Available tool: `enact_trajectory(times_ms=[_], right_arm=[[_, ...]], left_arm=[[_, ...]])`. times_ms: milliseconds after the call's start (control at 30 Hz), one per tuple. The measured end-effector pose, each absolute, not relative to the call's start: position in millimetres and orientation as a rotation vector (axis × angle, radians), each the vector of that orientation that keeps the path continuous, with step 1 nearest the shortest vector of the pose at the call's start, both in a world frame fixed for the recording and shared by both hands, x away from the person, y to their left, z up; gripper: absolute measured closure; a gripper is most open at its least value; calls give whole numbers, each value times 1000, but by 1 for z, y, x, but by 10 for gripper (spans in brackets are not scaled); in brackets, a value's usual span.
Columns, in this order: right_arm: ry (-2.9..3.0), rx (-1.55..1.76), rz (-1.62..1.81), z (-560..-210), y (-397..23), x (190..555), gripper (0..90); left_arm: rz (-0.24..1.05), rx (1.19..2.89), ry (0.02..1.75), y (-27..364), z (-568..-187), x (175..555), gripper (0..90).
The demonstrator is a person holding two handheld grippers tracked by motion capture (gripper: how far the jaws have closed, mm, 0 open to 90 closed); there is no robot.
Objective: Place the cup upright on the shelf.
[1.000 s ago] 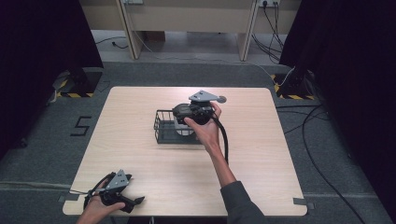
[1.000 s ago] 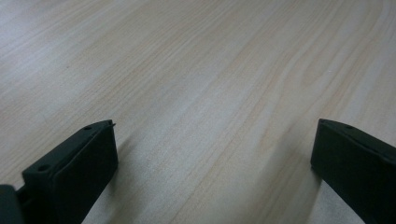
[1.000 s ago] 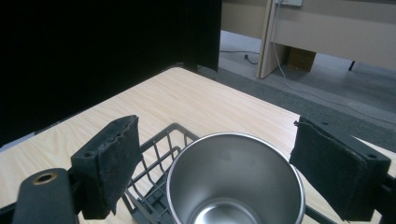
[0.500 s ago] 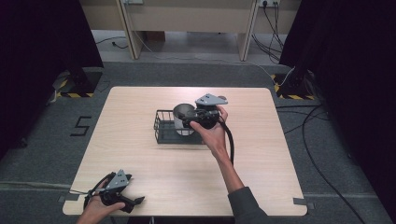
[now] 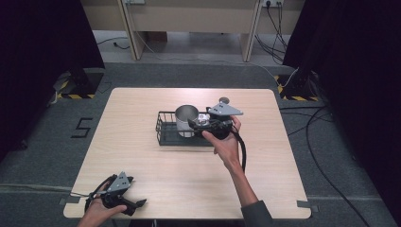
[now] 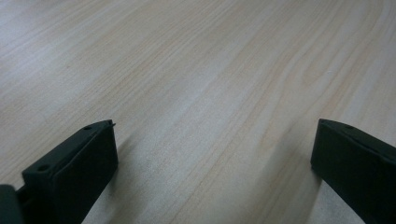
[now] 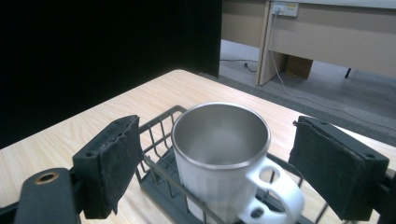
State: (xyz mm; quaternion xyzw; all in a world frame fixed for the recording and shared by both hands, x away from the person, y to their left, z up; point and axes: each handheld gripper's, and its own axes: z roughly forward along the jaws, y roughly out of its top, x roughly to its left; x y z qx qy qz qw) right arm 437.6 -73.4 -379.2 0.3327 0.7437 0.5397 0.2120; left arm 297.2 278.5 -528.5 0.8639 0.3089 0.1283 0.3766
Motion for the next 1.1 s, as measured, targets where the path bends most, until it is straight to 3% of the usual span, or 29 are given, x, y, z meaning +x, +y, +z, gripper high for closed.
enact_trajectory(times_ms=[500,1100], right_arm=[[2031,984,1497,-393,-116,416,164],[2047,978,1475,-417,-127,388,166]], left_arm=[[330,2207,794,279,-529,297,0],[334,2208,796,279,-529,298,0]])
